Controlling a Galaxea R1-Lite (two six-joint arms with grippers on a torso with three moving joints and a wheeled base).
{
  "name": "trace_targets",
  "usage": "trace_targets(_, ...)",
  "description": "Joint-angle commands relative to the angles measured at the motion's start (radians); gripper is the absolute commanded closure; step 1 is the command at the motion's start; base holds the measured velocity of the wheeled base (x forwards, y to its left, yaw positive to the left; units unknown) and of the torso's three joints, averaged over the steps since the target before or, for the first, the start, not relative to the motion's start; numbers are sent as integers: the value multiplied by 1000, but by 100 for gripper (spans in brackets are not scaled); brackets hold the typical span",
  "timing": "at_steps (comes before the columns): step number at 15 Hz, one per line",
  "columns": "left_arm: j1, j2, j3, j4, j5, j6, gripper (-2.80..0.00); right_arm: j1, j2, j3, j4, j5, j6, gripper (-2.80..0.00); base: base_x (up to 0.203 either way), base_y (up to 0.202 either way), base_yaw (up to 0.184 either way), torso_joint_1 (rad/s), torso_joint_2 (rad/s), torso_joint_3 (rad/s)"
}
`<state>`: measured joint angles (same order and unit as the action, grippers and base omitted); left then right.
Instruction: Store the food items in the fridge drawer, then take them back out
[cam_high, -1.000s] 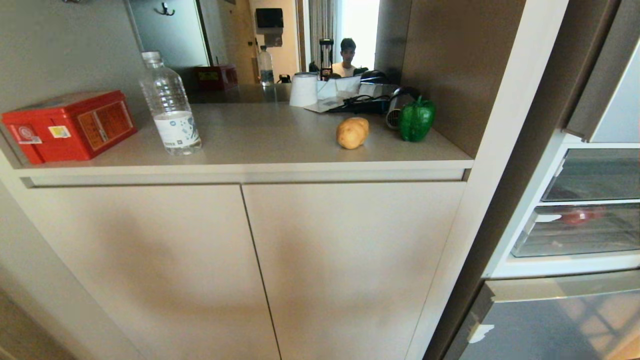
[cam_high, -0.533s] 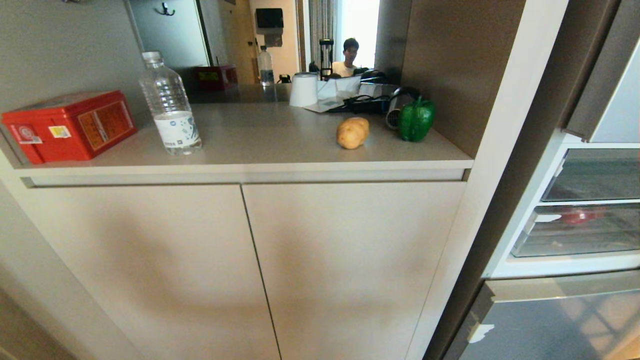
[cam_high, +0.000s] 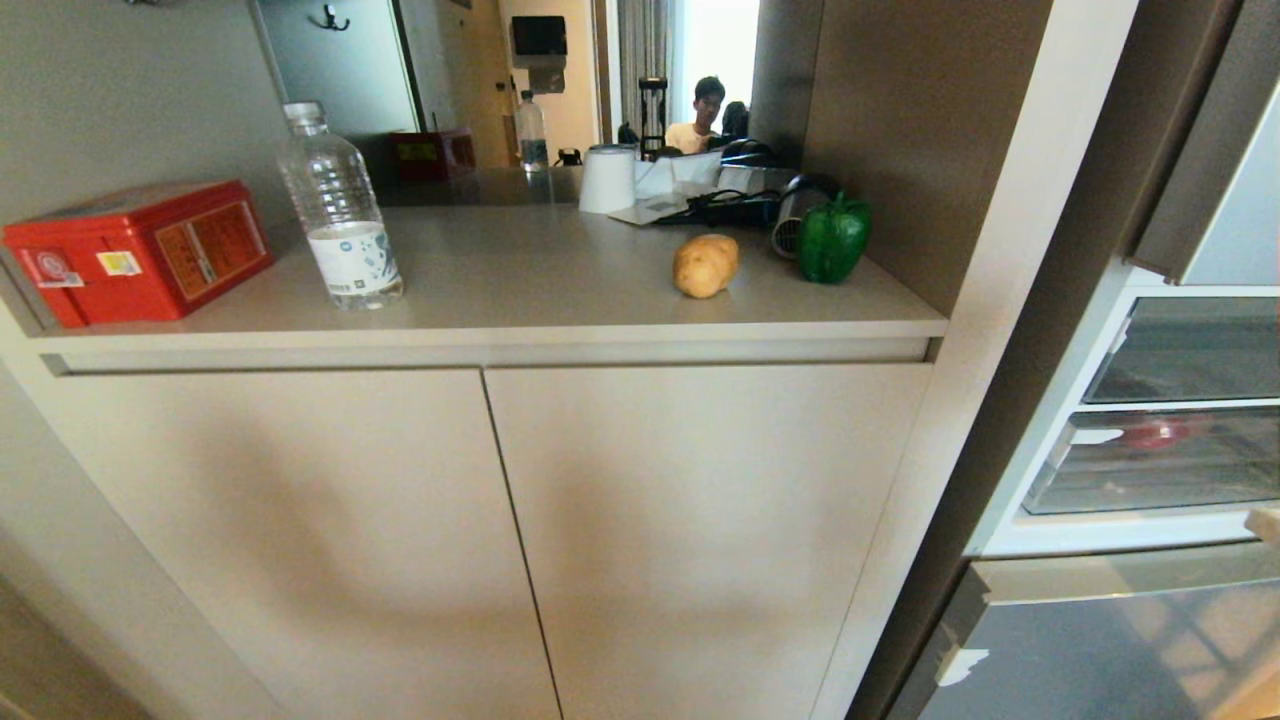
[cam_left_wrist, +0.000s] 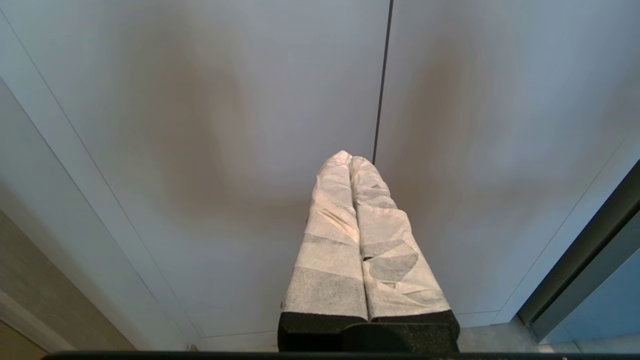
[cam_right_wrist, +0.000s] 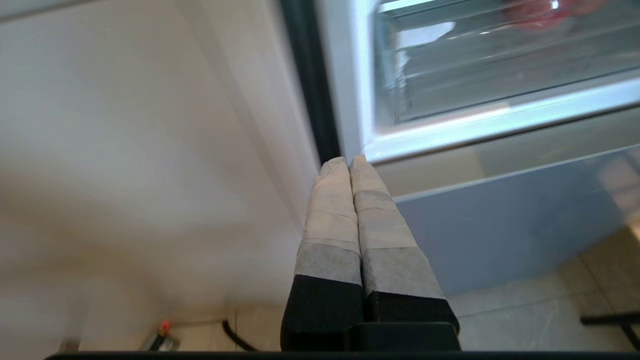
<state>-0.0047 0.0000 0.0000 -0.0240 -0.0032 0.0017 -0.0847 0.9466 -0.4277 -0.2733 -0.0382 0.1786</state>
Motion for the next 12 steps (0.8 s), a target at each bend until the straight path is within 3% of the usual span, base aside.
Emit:
trace_targets(1,0,0,11,-1,0,0,0,-53,269,1,-182,6,5,0,0,0,0,0,0,0)
trace_targets(3,0,0,11,-1,0,0,0,-127,393,35,-430,48,13,0,0,0,0,0,0,0)
trace_targets(6,0,0,11,-1,0,0,0,-247,513,83,-654,164,20,0,0,0,0,0,0,0)
trace_targets(9,0,0,11,-1,0,0,0,-315,605,124,-788,270,-7,0,0,0,0,0,0,0)
trace_targets(12,0,0,11,-1,0,0,0,-345,659,184,-905,339,-90,0,0,0,0,0,0,0)
